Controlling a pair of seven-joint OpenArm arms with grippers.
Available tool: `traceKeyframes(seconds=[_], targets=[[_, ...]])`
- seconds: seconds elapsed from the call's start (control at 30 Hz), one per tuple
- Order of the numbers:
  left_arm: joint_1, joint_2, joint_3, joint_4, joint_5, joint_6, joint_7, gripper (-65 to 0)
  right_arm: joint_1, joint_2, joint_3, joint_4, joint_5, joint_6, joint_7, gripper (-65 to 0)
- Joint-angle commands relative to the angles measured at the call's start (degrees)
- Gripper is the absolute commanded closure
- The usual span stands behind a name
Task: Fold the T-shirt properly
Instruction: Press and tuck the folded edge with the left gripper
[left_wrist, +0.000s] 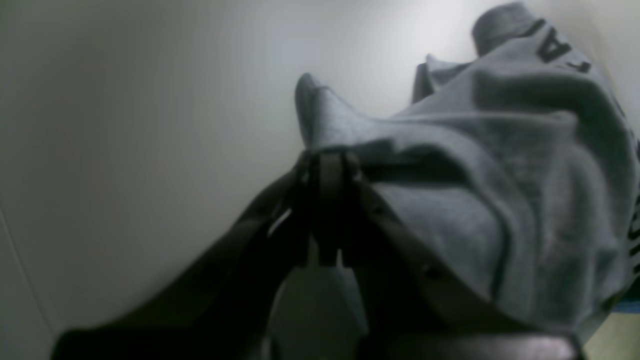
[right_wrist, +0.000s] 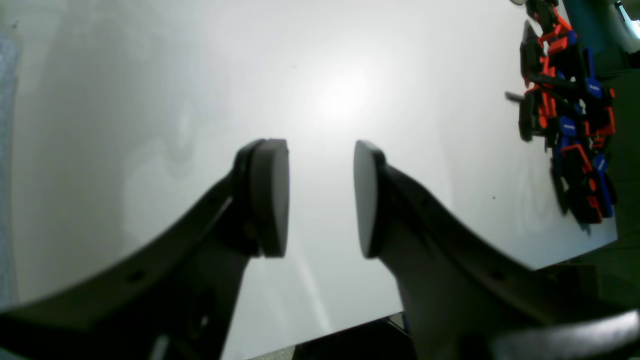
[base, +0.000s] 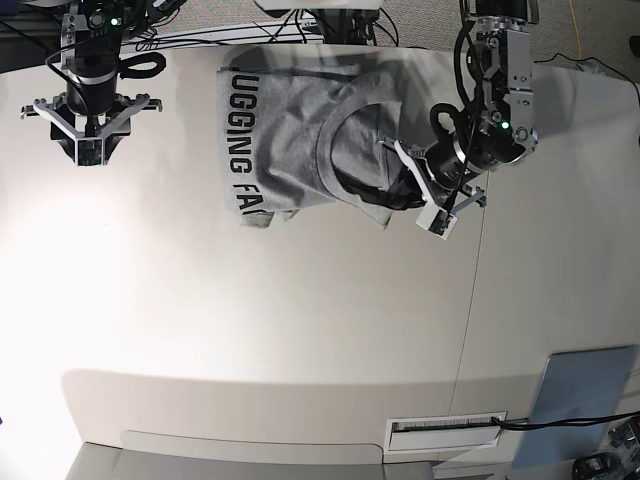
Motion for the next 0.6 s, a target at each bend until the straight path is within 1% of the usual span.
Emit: traceKeyframes(seconds=[0.0, 0.07, 0.13, 0.2, 0.23, 0.3, 0.33, 0.37, 0.4, 0.43, 0.5, 0.53, 0.57], targets=[[-0.57, -0.81, -0.26, 0.96, 0.46, -0.2, -0.87, -1.6, -0.17, 0.37, 0.42, 1.07, -0.96, -0.5, 1.49, -21.7], [-0.57, -1.66, -0.24, 0.96, 2.54, -0.2, -0.26, -9.8, -0.17, 0.37, 0.42, 1.07, -0.94, -0.5, 1.49, -21.7], [-0.59, -2.38, -0.42, 0.96, 3.5, -0.2, 1.18, -19.4, -0.15, 0.37, 0.42, 1.07, -0.94, -0.5, 1.62, -21.7], [-0.61, -3.04, -0.48, 0.96, 3.98, -0.07, 2.78, -26.9, -0.15, 0.37, 0.42, 1.07, -0.9, -0.5, 2.03, -21.7], [-0.61, -3.43, -0.46, 0.96, 4.28, 0.48, 3.48, -29.1, -0.17, 0.35, 0.42, 1.07, -0.83, -0.5, 2.49, -21.7], [-0.59, -3.93, -0.46, 1.01, 4.02, 2.29, 4.02, -29.8, -0.15, 0.35, 0.42, 1.07, -0.15, -0.5, 3.74, -21.7], [-0.5, -3.96, -0.46, 1.14, 2.95, 2.36, 4.02, -29.5, -0.17, 0.37, 0.42, 1.07, 0.52, -0.46, 4.94, -21.6], [-0.33, -3.89, -0.46, 1.44, 0.87, 1.07, 4.0, -27.7, -0.15, 0.35, 0.42, 1.07, 1.29, -0.13, 6.38, -21.6], [-0.04, -3.87, -0.42, 1.7, -2.62, -1.6, 4.17, -24.2, -0.15, 0.37, 0.42, 1.07, 2.32, 0.7, 8.09, -21.4], [0.33, -3.87, -0.42, 1.86, -7.04, -4.81, 4.5, -19.0, -0.15, 0.37, 0.39, 1.03, 3.28, 1.77, 9.53, -20.6], [1.55, -3.82, -0.39, 1.9, -16.61, -11.47, 5.99, -6.5, 0.35, 0.37, 0.42, 0.92, 5.01, 4.0, 11.39, -14.5], [2.21, -3.69, -0.26, 1.9, -20.52, -14.21, 7.15, -1.5, 1.07, 0.37, 0.42, 0.85, 5.62, 4.37, 11.43, -11.6], [2.91, -3.56, 0.07, 1.9, -23.28, -14.88, 8.39, 0.0, 1.92, 0.37, 0.42, 0.59, 6.27, 4.48, 11.34, -8.6]])
